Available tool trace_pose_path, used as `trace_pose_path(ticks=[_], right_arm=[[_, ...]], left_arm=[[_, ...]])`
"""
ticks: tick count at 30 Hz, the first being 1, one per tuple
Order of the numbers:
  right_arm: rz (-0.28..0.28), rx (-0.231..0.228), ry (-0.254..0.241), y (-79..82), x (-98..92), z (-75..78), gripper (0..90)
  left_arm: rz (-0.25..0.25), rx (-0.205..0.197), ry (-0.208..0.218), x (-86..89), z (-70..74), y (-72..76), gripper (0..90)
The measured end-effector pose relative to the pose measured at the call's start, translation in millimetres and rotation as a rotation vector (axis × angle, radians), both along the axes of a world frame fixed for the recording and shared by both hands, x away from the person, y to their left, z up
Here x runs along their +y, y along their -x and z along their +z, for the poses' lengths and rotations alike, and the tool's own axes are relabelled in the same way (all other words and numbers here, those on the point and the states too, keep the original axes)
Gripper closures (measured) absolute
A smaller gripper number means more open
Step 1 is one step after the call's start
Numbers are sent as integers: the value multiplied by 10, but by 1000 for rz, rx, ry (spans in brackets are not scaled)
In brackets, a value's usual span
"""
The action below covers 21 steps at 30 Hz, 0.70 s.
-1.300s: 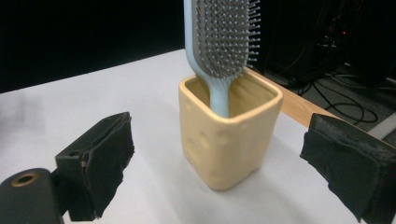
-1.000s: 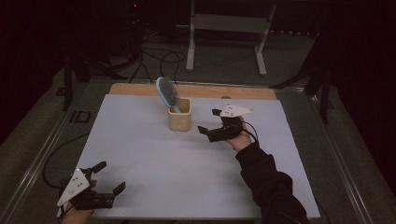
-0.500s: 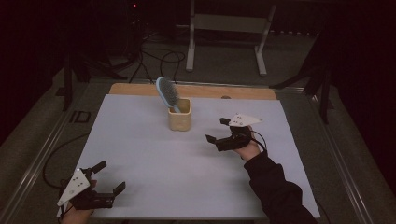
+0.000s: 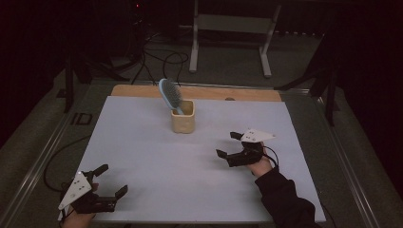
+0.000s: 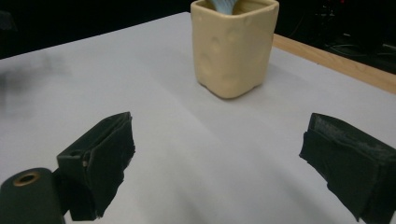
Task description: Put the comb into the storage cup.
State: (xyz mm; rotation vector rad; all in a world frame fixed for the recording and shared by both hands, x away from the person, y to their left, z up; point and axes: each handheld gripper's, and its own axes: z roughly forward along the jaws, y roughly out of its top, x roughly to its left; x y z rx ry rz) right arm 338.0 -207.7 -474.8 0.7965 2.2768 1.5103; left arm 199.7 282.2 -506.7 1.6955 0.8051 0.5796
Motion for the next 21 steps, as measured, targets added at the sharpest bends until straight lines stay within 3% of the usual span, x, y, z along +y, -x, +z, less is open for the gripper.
trace_pose_path(ticks=[12, 21], right_arm=[[-7, 25, -3, 347, -218, -77, 87], [-44, 30, 11, 568, -400, -160, 87]], left_arm=[[-1, -1, -4, -5, 2, 2, 0], [0, 0, -2, -4, 3, 5, 0]])
